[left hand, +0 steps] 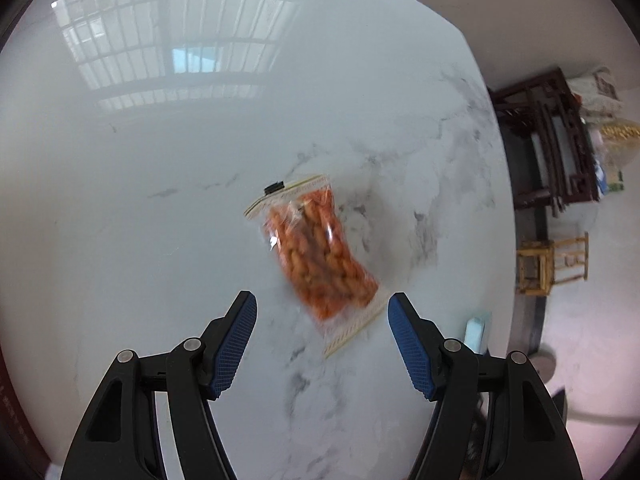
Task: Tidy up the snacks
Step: 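Close the left gripper on the clear bag of orange nuts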
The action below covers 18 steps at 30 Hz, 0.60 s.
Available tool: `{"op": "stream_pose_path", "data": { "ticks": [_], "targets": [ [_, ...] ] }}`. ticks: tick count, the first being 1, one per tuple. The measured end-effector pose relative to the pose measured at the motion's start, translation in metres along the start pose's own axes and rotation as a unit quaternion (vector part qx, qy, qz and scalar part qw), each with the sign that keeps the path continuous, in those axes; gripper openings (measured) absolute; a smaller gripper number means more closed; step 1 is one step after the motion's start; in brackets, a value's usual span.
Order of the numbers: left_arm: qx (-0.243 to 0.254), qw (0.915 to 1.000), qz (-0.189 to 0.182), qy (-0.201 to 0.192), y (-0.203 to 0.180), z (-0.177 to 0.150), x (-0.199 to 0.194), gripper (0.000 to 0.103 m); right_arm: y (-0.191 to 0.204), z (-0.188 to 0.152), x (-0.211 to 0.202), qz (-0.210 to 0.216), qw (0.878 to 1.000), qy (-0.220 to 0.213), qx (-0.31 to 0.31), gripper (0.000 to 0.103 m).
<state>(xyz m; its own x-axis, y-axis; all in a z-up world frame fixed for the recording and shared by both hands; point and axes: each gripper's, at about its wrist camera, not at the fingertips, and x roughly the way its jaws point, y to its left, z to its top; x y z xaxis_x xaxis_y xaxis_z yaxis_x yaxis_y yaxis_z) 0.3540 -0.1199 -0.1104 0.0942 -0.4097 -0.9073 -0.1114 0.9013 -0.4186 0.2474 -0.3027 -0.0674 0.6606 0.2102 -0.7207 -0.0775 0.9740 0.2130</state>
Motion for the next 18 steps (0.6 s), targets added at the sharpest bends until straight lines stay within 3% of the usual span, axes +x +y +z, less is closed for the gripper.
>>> {"op": "stream_pose_path", "data": {
  "ticks": [13, 16, 18],
  "targets": [
    [0.004, 0.9968, 0.070, -0.039, -0.023, 0.003, 0.020, 0.067, -0.004, -0.003, 0.000, 0.026, 1.000, -0.004, 0.007, 0.048],
    [0.018, 0.9946, 0.091, -0.045, -0.027, 0.003, 0.021, 0.044, -0.004, -0.004, 0.000, 0.026, 1.000, -0.004, 0.008, 0.048],
    [0.030, 0.9945, 0.091, -0.044, -0.027, 0.004, 0.022, 0.040, -0.005, -0.004, 0.000, 0.025, 1.000, -0.003, 0.007, 0.048]
  ]
}}
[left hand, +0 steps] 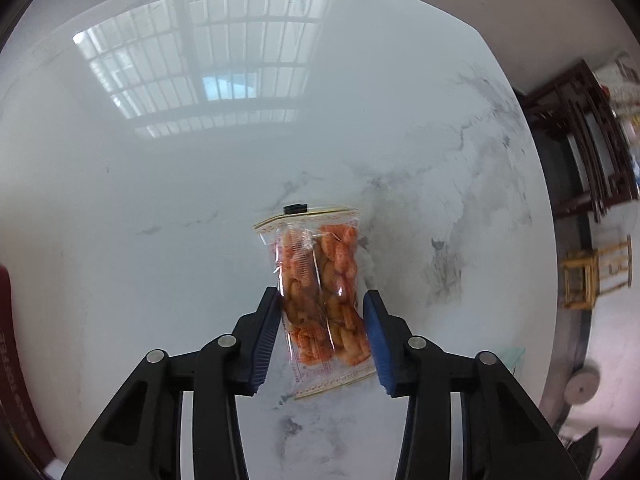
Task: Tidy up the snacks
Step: 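Close the left gripper on the clear bag of orange nuts, then lift the orange nut bag and carry it over the gold tray with the left gripper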
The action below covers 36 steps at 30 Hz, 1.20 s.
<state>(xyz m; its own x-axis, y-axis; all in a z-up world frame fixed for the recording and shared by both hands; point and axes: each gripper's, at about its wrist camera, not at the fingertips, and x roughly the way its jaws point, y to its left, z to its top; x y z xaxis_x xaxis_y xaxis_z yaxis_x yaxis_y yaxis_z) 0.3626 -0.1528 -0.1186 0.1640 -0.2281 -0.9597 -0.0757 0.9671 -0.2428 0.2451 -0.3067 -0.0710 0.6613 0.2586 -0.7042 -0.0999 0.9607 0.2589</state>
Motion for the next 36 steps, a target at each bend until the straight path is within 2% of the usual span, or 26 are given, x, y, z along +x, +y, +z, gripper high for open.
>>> {"op": "stream_pose_path", "data": {
  "ticks": [4, 6, 10, 19, 26, 36],
  "targets": [
    [0.026, 0.9995, 0.001, -0.017, 0.006, -0.017, -0.005, 0.040, -0.002, 0.000, 0.000, -0.001, 1.000, 0.000, 0.003, 0.048],
    [0.032, 0.9989, -0.013, -0.032, 0.011, -0.030, -0.012, 0.040, -0.003, 0.001, 0.000, -0.007, 1.000, 0.000, 0.004, 0.048],
    [0.052, 0.9961, -0.016, -0.069, 0.030, -0.073, -0.039, 0.040, 0.001, 0.001, 0.001, -0.019, 1.000, 0.002, -0.004, 0.048],
    [0.069, 0.9883, 0.003, -0.136, 0.076, -0.151, -0.097, 0.040, 0.022, -0.001, 0.006, -0.084, 0.996, 0.013, -0.038, 0.049],
    [0.078, 0.9824, 0.016, -0.169, 0.096, -0.187, -0.128, 0.040, 0.038, -0.004, 0.009, -0.123, 0.992, 0.013, -0.009, 0.049],
    [0.063, 0.9738, 0.036, -0.215, 0.140, -0.216, -0.167, 0.040, 0.058, 0.002, 0.020, -0.141, 0.990, 0.012, 0.019, 0.049]
  ]
}}
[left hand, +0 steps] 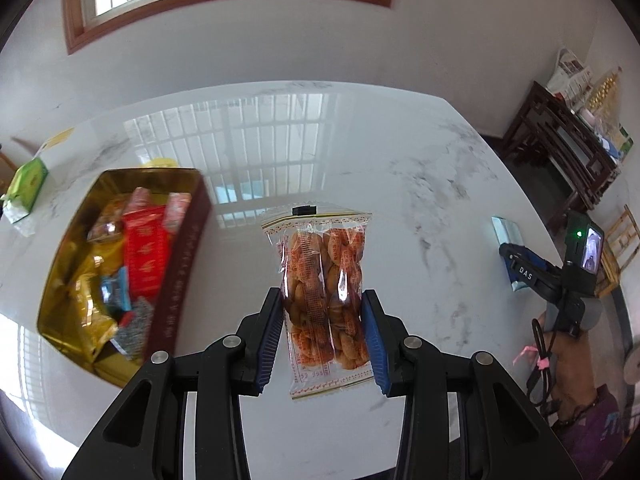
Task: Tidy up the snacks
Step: 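Lift the orange nut bag and carry it over the gold tray with the left gripper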
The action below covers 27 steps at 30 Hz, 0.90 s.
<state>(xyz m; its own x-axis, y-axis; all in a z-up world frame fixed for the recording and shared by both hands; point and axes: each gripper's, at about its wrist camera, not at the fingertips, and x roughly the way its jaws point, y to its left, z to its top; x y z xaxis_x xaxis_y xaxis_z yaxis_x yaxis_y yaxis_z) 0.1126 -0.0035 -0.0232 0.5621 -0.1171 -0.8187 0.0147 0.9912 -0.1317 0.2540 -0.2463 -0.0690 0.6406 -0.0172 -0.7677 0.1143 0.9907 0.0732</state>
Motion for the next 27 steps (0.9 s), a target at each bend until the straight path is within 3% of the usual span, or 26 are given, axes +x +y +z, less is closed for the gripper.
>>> {"op": "stream_pose_path", "data": {
  "ticks": [12, 27],
  "targets": [
    [-0.027, 0.9987, 0.035, -0.023, 0.059, -0.010, -0.018, 0.040, 0.010, 0.000, 0.000, -0.016, 1.000, 0.001, -0.003, 0.049],
    [-0.056, 0.9907, 0.117, -0.042, 0.130, -0.013, -0.014, 0.040, 0.011, 0.001, 0.000, -0.017, 1.000, 0.001, -0.003, 0.049]
  ]
}}
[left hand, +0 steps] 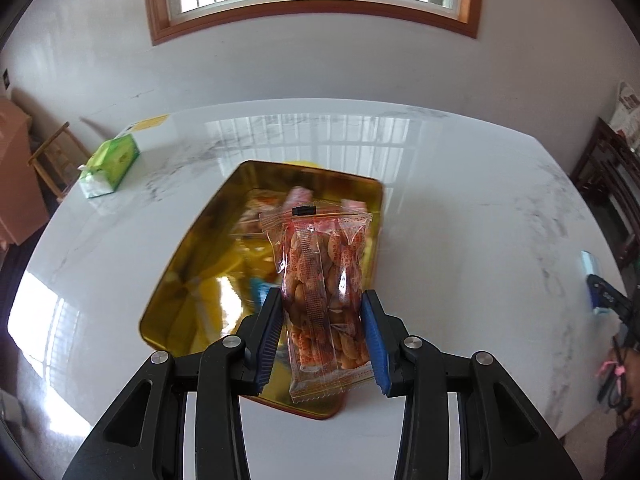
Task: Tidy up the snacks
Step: 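Lift the orange nut bag and carry it over the gold tray with the left gripper, then lower the orange nut bag into the tray and open the left gripper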
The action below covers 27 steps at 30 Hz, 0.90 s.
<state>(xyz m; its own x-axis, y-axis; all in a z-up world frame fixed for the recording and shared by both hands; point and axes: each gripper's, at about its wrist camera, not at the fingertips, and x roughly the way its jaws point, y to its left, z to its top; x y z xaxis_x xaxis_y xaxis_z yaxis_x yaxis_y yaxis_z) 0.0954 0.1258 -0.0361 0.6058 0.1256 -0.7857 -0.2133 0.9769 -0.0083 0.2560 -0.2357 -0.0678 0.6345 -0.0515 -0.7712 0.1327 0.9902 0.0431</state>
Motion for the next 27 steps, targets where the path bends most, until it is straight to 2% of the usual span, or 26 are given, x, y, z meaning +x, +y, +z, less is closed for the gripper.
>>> {"op": "stream_pose_path", "data": {
  "ticks": [11, 27],
  "targets": [
    [-0.003, 0.9991, 0.041, -0.013, 0.036, 0.012, 0.025, 0.040, 0.002, 0.000, 0.000, -0.004, 1.000, 0.000, 0.002, 0.049],
    [0.014, 0.9989, 0.041, -0.017, 0.069, 0.029, 0.055, 0.040, 0.002, -0.002, -0.002, -0.006, 1.000, -0.001, 0.002, 0.049]
  ]
}}
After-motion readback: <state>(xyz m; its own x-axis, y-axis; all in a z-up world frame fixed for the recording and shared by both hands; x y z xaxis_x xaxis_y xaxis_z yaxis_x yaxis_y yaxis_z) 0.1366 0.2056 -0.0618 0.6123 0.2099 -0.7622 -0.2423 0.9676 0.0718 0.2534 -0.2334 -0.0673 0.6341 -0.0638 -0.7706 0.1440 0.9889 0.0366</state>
